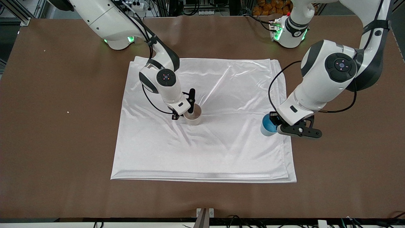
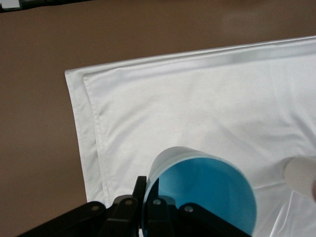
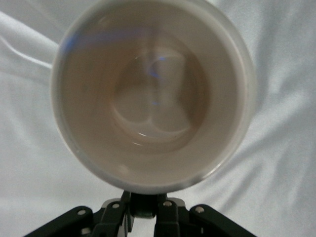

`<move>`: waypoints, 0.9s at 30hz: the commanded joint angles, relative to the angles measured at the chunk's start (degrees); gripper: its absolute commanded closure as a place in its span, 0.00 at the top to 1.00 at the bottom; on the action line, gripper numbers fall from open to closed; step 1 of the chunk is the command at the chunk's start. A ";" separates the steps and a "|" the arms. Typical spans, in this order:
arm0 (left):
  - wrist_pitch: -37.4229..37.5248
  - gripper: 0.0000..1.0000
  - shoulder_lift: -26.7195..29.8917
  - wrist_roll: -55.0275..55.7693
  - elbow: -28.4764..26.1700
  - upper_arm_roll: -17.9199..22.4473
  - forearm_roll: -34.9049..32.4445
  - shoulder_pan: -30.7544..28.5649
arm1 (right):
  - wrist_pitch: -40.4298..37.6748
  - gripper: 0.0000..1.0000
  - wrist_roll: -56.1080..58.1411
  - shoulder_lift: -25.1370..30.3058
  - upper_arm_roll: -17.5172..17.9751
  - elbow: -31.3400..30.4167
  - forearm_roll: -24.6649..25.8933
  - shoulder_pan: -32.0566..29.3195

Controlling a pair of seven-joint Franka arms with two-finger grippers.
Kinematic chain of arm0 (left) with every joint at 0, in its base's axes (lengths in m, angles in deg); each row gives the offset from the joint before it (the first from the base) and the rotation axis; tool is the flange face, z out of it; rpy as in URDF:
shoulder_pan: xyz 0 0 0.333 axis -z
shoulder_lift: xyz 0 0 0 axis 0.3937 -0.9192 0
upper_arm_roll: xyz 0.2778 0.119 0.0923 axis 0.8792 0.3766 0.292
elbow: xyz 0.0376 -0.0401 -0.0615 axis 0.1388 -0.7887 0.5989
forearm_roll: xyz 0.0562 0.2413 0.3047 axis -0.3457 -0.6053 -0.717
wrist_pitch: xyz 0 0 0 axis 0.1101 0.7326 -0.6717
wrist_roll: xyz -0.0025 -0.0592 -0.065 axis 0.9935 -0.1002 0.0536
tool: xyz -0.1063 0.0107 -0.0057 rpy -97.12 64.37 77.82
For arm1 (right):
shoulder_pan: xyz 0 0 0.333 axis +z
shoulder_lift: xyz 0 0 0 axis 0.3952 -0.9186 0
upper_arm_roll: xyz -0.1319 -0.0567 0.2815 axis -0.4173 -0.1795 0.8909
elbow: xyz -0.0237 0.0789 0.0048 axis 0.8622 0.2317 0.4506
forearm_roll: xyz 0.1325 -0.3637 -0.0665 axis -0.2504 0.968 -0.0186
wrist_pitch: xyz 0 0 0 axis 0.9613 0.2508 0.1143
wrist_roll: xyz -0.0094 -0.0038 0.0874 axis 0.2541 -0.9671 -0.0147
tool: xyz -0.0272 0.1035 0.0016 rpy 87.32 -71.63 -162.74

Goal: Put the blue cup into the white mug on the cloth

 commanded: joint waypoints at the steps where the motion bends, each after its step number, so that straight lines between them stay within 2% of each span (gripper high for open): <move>1: 1.37 0.00 -1.24 5.70 2.16 0.02 -0.65 2.74 | -0.68 0.44 -3.94 -0.11 -0.41 1.31 1.65 0.78; 6: 1.37 0.00 -1.85 10.09 2.69 0.11 -0.82 4.76 | -1.03 0.61 -6.04 1.12 -0.32 1.22 1.56 0.78; 7: 1.37 0.00 -1.94 10.88 2.69 0.11 -0.91 5.20 | -1.38 0.68 -6.48 1.47 -0.32 1.31 1.56 0.78; 9: 1.37 0.00 -2.29 12.11 2.77 0.11 -0.91 5.56 | -2.52 0.95 -6.84 2.69 -0.32 1.22 1.56 0.78; 10: 1.37 0.00 -2.29 12.64 2.77 0.11 -0.91 5.64 | -3.22 1.00 -6.75 3.31 -0.32 1.22 1.56 0.69; 16: 1.37 0.00 -2.38 18.17 2.69 0.02 -0.65 6.87 | -8.05 1.00 -8.85 8.84 -0.23 1.13 1.30 0.52; 24: 1.37 0.00 -3.26 25.03 2.77 0.11 -0.65 10.65 | -16.84 1.00 -11.32 18.42 -0.32 1.13 0.95 -0.27; 27: 1.29 0.00 -3.87 28.72 2.86 0.11 -0.91 13.02 | -17.64 1.00 -11.41 20.97 -0.32 1.22 0.95 -1.94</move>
